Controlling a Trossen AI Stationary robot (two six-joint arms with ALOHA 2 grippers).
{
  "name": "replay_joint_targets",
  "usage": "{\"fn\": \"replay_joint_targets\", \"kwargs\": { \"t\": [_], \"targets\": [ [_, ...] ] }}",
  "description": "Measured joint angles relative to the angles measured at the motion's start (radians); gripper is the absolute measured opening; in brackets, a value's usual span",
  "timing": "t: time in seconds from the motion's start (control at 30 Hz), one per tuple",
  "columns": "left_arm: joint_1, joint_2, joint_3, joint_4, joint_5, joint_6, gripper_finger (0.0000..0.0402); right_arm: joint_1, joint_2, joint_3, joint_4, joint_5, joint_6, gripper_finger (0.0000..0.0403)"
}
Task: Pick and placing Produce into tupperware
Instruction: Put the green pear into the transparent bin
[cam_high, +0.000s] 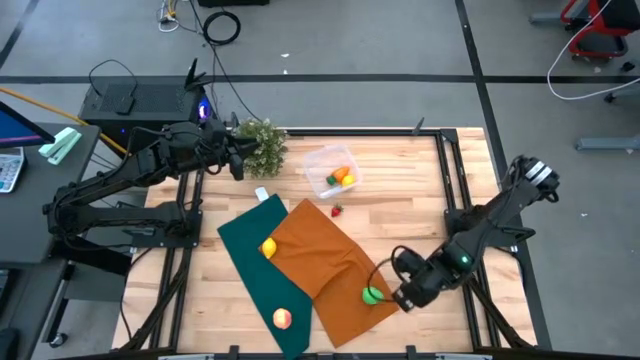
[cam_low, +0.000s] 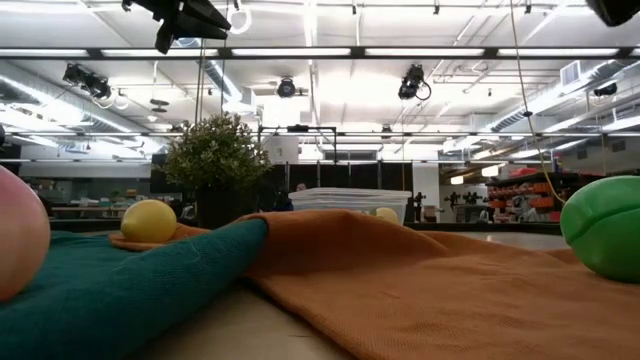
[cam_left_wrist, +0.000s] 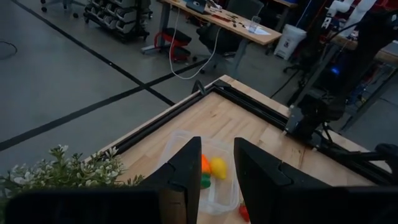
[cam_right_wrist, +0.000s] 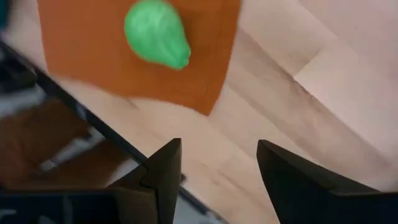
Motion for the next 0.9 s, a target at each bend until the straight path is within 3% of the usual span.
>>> {"fn": "replay_joint_targets", "kwargs": {
  "t": [0.43, 0.9],
  "targets": [
    [0.000, 0.000, 0.000, 0.008, 0.000, -0.052, 0.0103, 0.134, 0.051, 0.000, 0.012, 0.013, -0.550, 0.0174],
    [-0.001, 0.001, 0.000, -0.104, 0.061, -0.070, 0.0103, 0.137, 0.051, 0.000, 0.012, 0.010, -0.640, 0.0174]
  ]
}}
